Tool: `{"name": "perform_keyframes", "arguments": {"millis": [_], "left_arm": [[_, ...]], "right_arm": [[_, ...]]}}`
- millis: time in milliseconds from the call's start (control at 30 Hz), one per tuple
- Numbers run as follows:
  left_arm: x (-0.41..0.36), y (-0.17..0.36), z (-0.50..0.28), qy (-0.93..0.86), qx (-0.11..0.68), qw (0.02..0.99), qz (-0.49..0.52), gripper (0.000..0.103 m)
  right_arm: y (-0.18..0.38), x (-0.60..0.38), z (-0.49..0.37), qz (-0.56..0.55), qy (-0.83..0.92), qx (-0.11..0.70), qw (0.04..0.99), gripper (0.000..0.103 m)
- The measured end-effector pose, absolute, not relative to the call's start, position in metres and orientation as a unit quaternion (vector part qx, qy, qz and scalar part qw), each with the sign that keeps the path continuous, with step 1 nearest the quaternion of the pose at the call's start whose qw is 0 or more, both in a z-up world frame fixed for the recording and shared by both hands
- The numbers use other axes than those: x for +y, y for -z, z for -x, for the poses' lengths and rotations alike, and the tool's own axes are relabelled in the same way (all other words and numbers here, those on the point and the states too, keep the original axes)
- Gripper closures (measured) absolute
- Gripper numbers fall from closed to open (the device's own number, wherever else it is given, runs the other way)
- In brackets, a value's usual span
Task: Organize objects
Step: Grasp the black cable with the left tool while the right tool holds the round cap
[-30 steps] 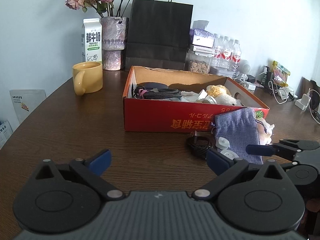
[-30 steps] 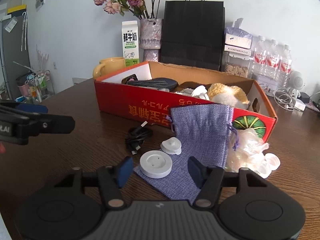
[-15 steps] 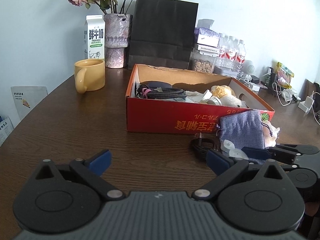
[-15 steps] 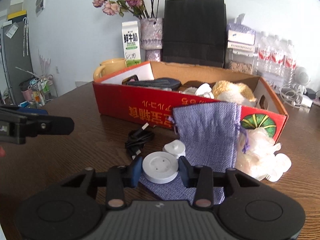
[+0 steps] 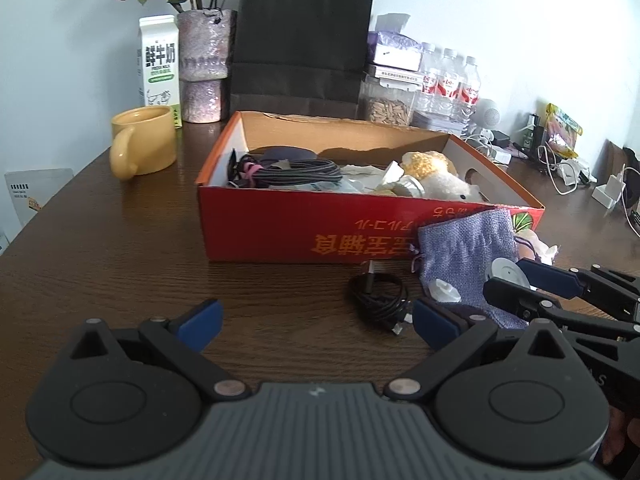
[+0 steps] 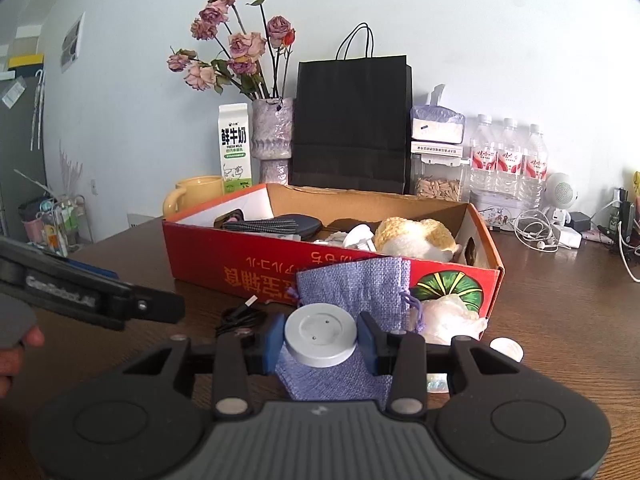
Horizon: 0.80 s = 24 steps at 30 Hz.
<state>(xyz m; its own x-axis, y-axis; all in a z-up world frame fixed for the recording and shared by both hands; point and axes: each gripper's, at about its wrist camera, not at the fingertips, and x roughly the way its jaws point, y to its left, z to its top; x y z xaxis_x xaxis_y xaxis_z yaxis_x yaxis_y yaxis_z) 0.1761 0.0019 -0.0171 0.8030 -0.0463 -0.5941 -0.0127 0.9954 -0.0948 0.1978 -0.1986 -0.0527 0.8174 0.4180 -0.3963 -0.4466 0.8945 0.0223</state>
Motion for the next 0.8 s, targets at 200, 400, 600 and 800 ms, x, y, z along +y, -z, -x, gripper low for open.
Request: {"name": "perform_keyframes", "arguments": {"millis": [200, 400, 600, 800], "left_arm": [[-0.01, 0.023, -0.188, 0.014, 0.322, 0.946, 0.045, 0.0], [-0.015, 0.029, -0.196, 0.013, 0.331, 0.943, 0.042, 0.0], [-0.017, 0.032, -0.199, 0.013, 0.336, 0.941, 0.038, 0.0], [-0.021, 0.034, -0.207, 0.006, 0.339, 0.94, 0.032, 0.0]], "right_arm": [[0.053, -0.203, -0.196, 0.02, -0.232, 0.193, 0.953, 0.065], [0.051, -0.211, -0.193, -0.002, -0.225, 0.179, 0.958, 0.065], [0.046, -0.22, -0.191, -0.023, -0.212, 0.158, 0.964, 0.065], [0.048, -0.219, -0.193, -0.021, -0.21, 0.165, 0.964, 0.065]]}}
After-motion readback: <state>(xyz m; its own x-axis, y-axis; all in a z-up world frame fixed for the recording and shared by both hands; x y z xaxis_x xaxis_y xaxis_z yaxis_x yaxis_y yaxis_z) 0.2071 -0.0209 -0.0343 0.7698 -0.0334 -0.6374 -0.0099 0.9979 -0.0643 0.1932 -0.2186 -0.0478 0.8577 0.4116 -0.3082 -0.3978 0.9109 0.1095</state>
